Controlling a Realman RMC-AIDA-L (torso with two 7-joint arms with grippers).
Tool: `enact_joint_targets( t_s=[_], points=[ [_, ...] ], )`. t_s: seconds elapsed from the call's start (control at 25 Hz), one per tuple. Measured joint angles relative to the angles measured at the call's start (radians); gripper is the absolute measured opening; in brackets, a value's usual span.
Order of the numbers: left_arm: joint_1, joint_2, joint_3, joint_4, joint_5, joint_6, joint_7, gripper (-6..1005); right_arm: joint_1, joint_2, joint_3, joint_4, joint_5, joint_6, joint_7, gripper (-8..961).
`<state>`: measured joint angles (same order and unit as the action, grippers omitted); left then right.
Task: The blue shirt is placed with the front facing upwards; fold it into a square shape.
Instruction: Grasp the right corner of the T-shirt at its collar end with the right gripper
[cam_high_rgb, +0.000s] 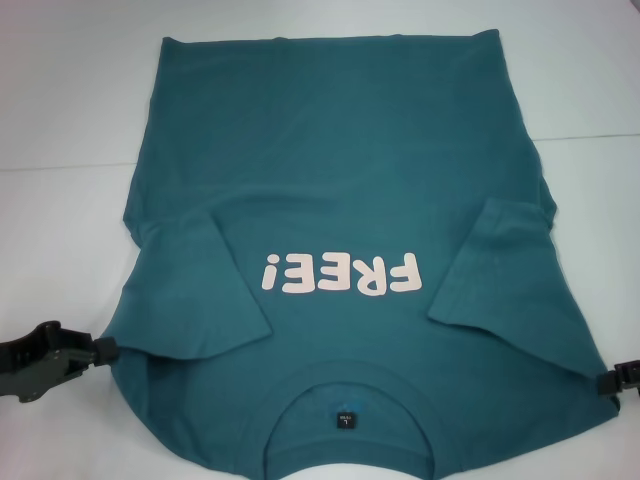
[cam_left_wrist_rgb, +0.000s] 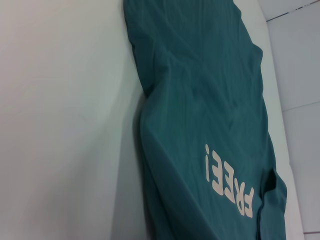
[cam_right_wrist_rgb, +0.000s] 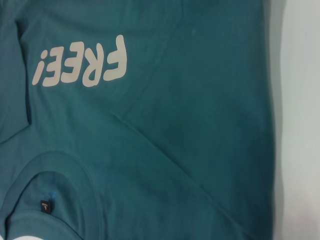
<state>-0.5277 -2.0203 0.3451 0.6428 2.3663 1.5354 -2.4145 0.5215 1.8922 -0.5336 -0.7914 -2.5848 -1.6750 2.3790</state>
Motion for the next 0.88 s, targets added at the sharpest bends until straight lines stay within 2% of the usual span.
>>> enact_joint_targets(
  t_s=[0.2, 0.88],
  points=[
    [0.0, -0.001, 0.0, 0.0, -0.001, 0.0, 0.0, 10, 0.015, 0.009, -0.017, 0.007, -0.001, 0.019, 0.003, 945],
    [0.001, -0.001, 0.0, 0.0, -0.001, 0.0, -0.001, 11, 0.053, 0.012, -0.058, 0.096, -0.002, 0.087, 0.011, 944]
  ],
)
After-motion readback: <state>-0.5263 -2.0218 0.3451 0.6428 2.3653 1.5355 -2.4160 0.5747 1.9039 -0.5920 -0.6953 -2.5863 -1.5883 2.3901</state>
